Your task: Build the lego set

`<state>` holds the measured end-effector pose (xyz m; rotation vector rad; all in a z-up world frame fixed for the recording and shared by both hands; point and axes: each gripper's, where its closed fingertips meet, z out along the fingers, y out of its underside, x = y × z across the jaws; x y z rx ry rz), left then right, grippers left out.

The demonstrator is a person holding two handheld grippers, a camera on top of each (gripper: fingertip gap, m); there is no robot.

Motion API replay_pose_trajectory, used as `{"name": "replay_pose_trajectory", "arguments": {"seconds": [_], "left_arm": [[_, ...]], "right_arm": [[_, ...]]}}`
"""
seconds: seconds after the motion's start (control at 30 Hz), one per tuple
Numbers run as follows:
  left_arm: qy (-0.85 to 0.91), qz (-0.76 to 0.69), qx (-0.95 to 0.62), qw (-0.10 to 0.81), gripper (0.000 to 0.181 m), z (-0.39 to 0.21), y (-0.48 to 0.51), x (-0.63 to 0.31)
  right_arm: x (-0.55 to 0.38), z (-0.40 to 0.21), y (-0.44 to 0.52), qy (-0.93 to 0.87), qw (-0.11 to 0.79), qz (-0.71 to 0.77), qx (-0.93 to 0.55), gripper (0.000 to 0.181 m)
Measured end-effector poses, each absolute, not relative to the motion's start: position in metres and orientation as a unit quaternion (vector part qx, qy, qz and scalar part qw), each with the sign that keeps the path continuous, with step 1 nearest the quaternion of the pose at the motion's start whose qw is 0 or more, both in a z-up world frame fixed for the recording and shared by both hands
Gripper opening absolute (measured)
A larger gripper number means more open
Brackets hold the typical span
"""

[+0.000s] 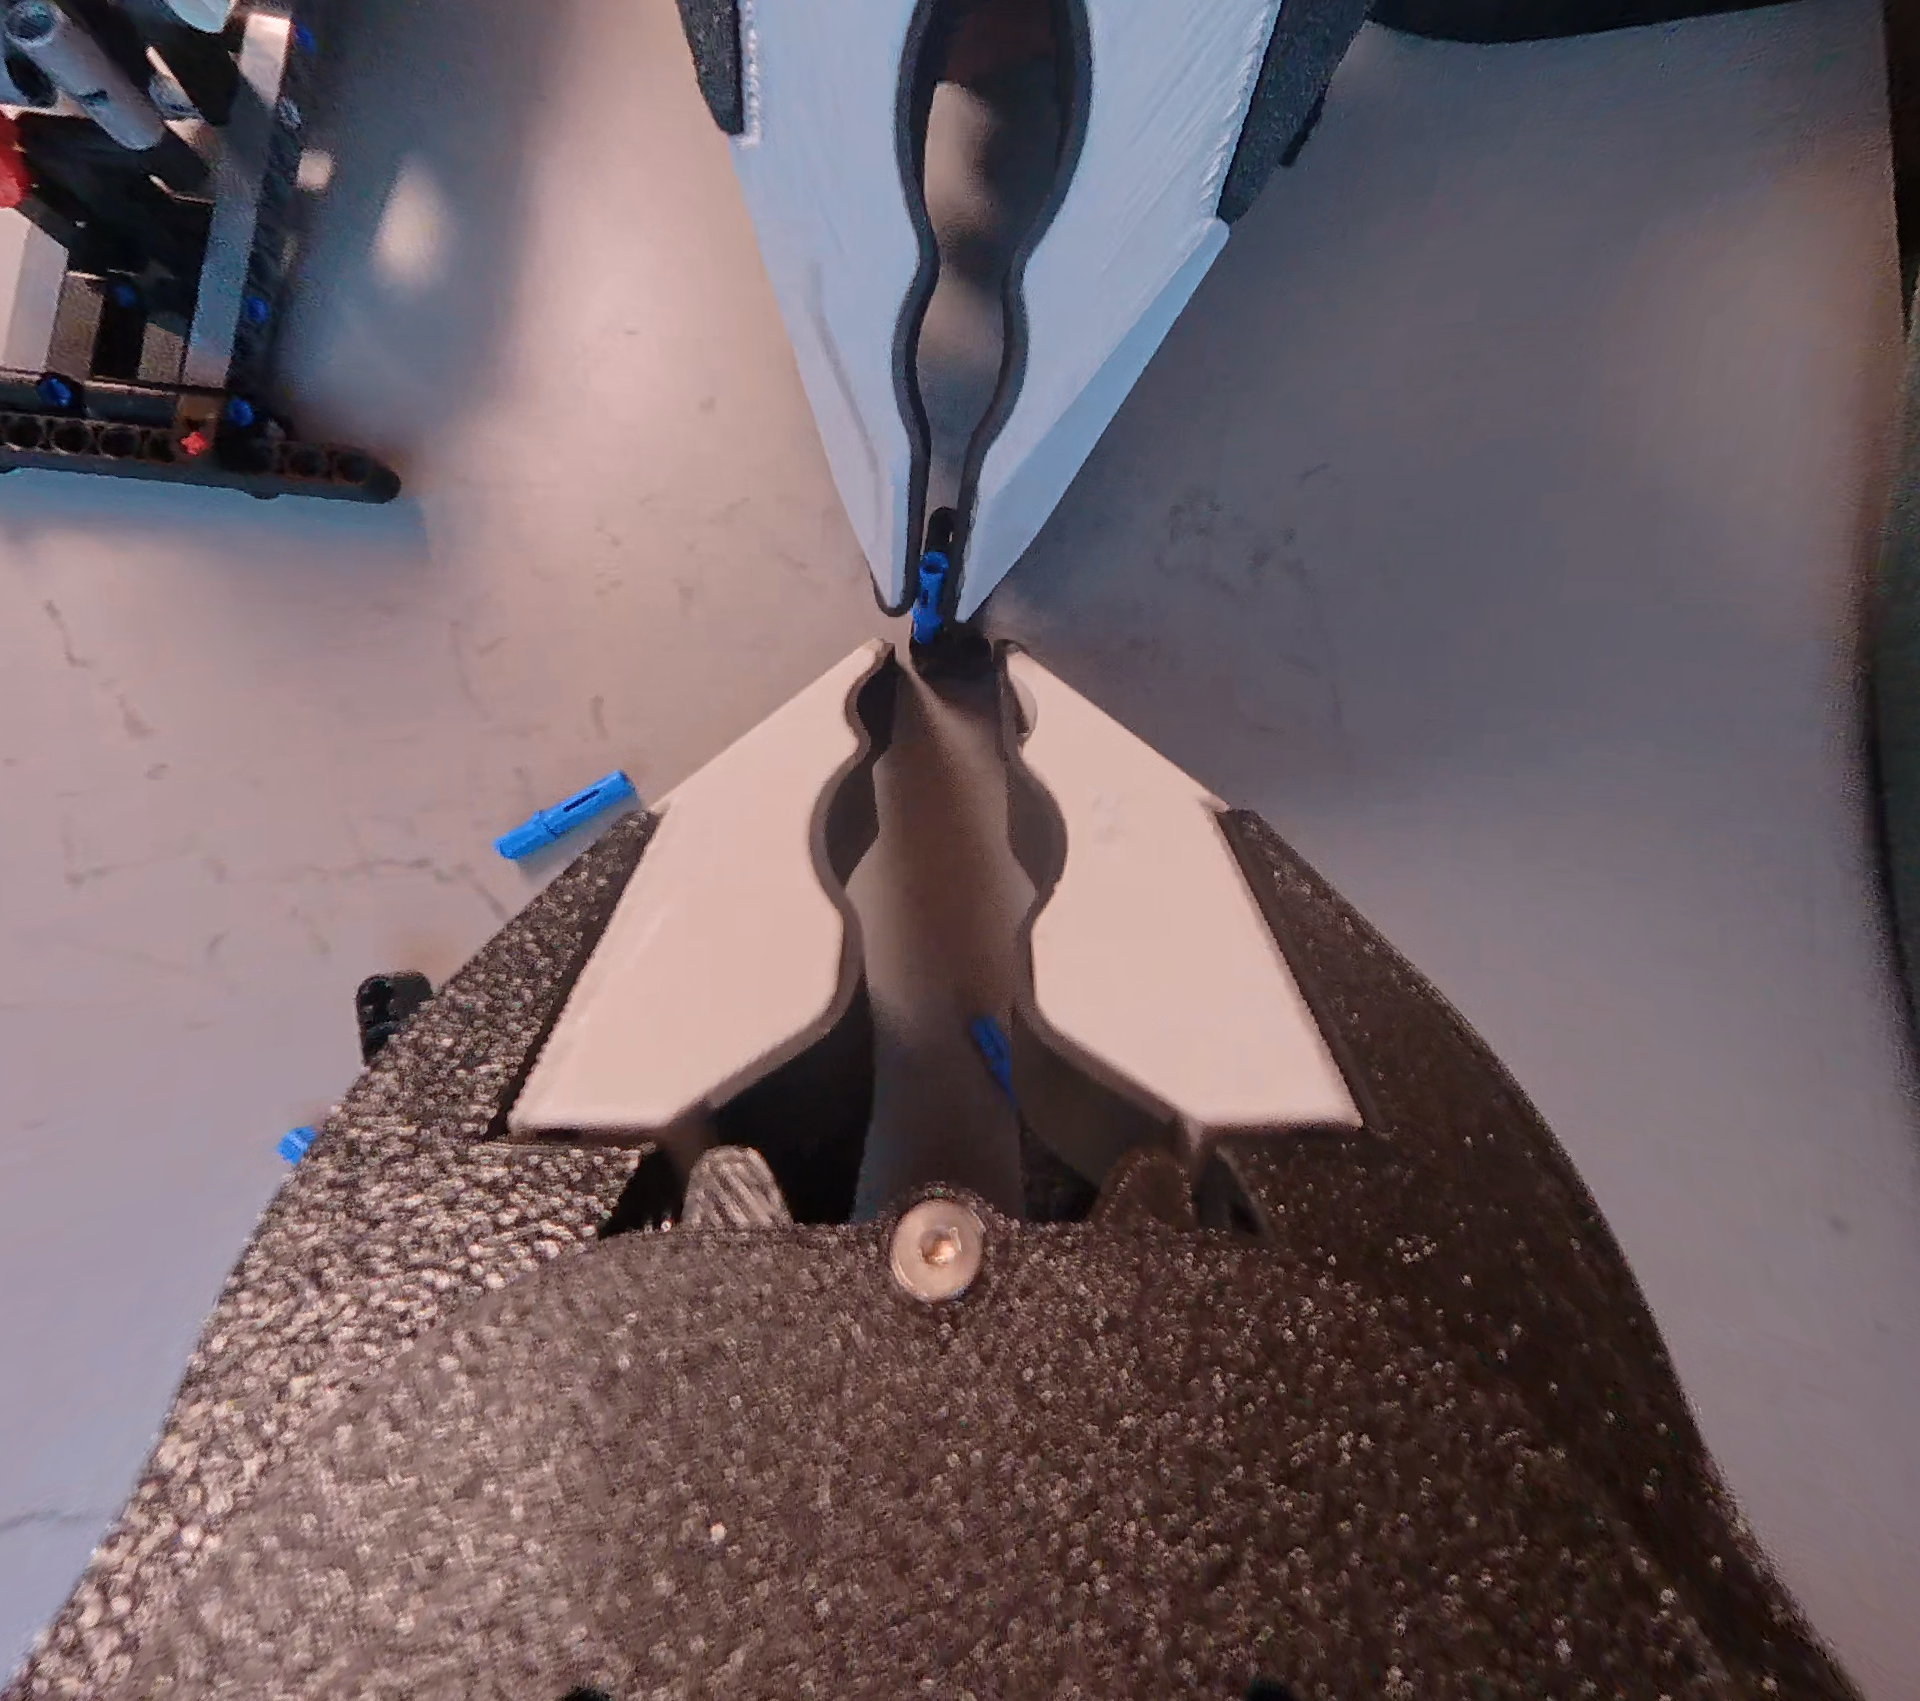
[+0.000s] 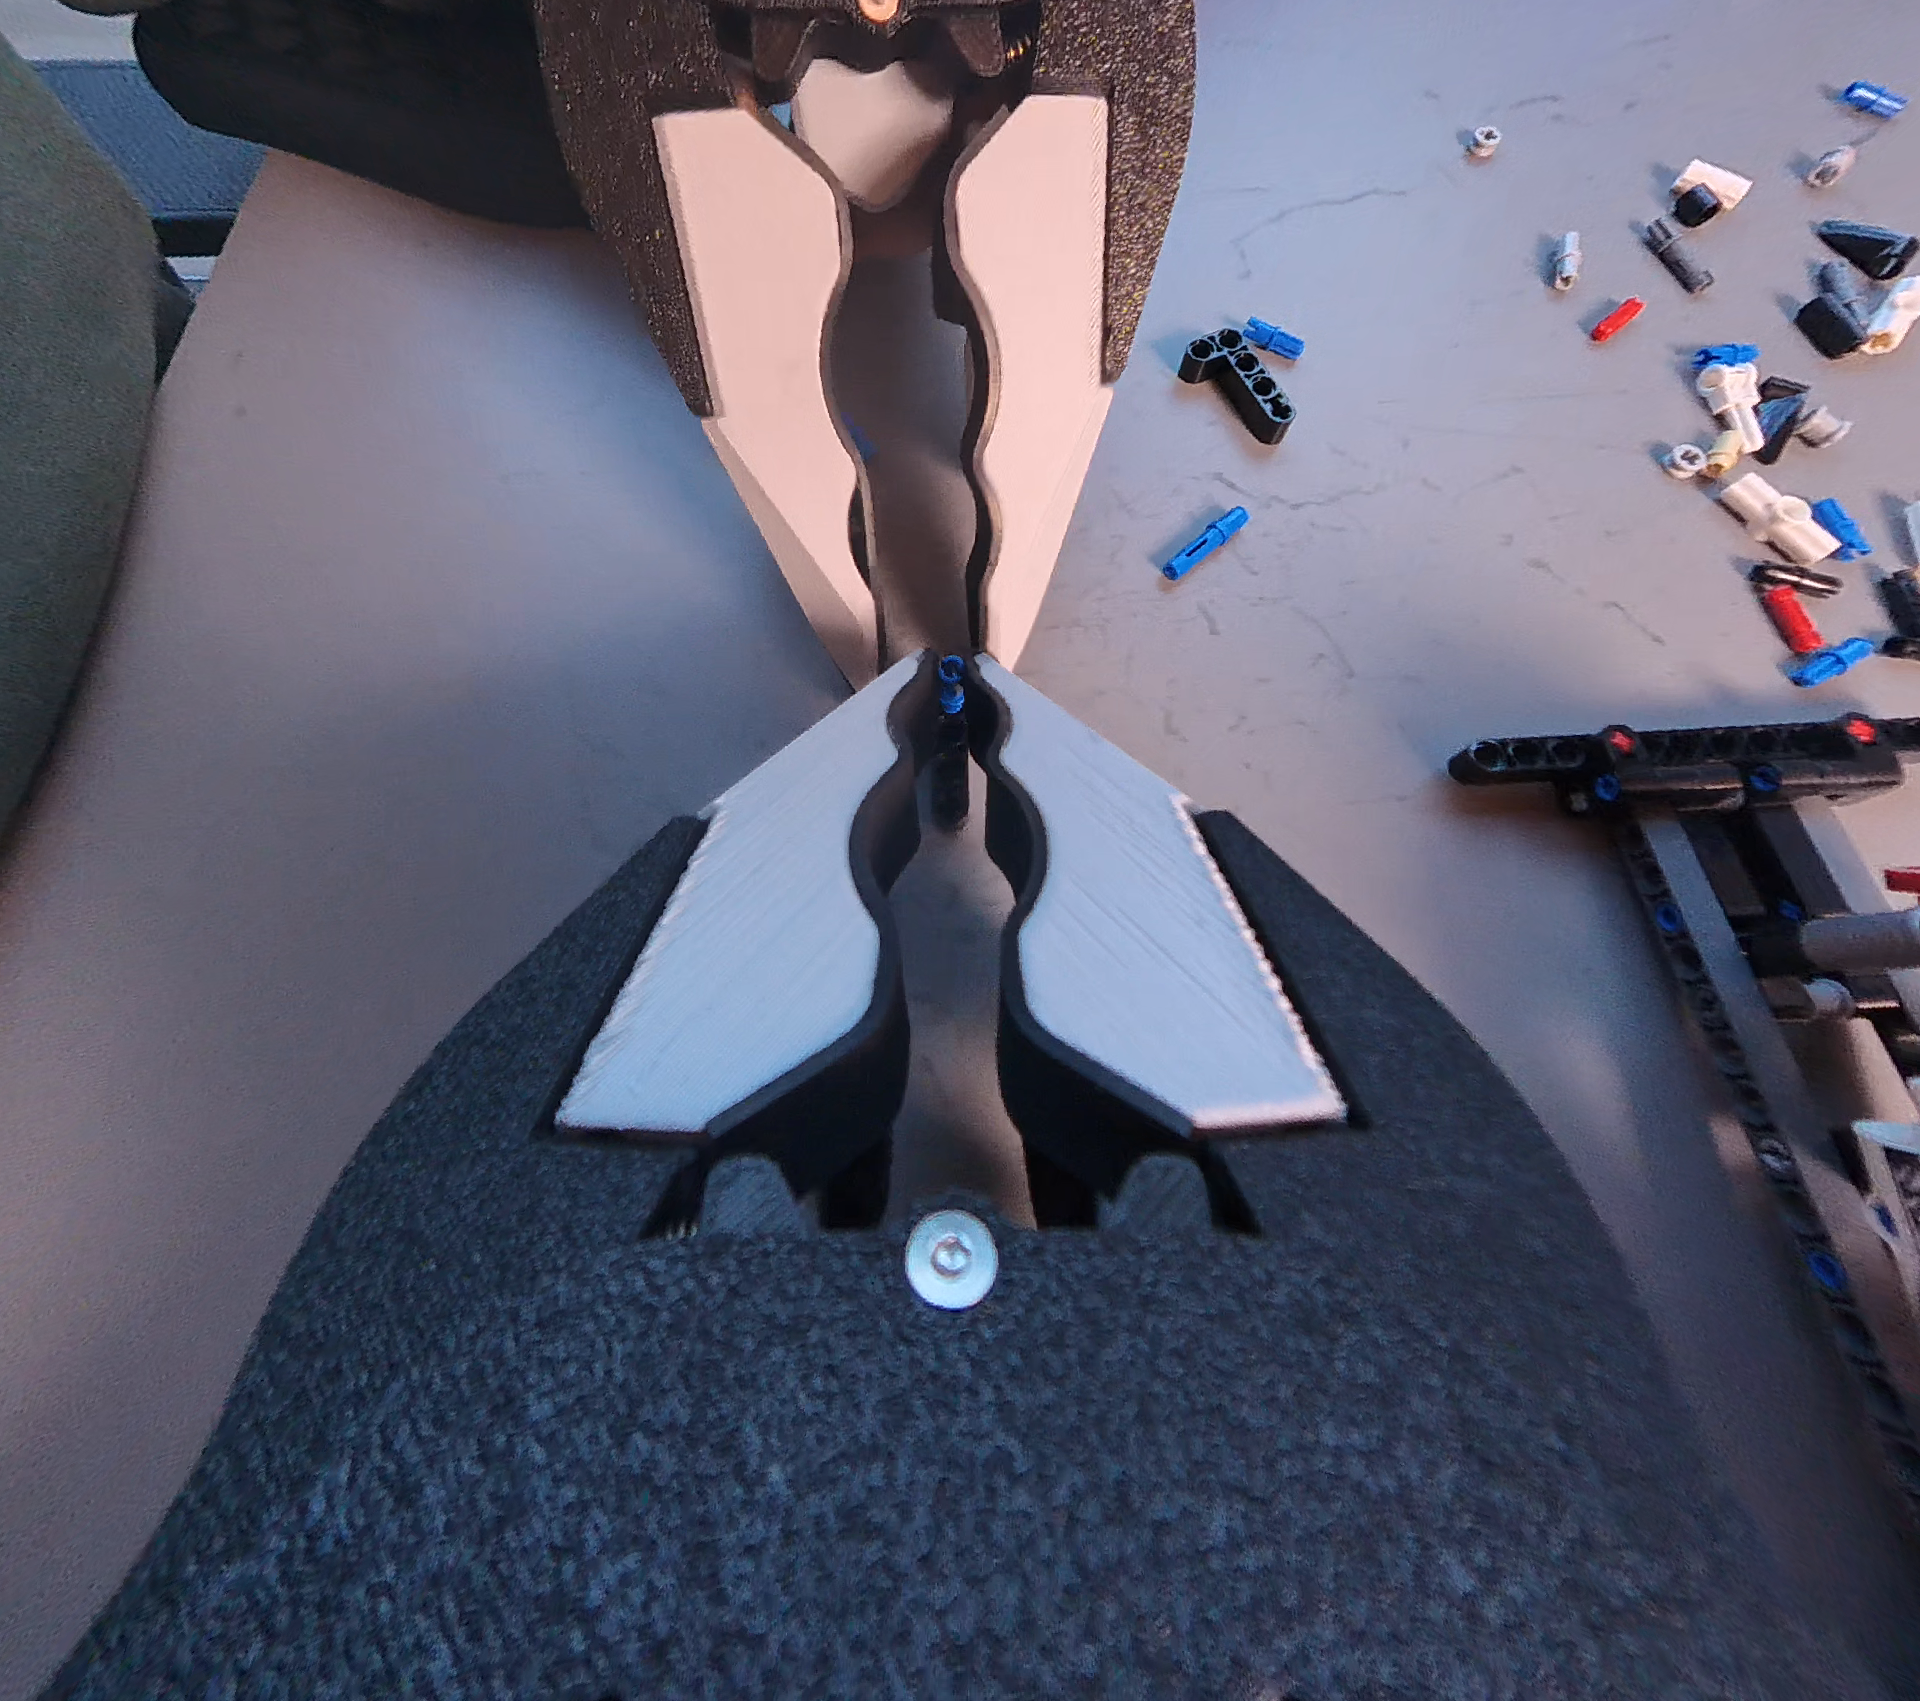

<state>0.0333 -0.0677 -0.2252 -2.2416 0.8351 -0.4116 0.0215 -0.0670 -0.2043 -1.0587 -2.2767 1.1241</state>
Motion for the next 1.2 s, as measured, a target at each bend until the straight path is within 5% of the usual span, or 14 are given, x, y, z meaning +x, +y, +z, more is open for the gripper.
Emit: {"name": "replay_pose_trajectory", "arguments": {"seconds": [1.2], "left_arm": [[0.315, -0.173, -0.863, 0.354, 0.015, -0.2253, -0.0679, 0.0321]], "right_arm": [[0.0209, -0.2086, -0.0683, -0.922, 0.094, 0.242, -0.287, 0.004]]}}
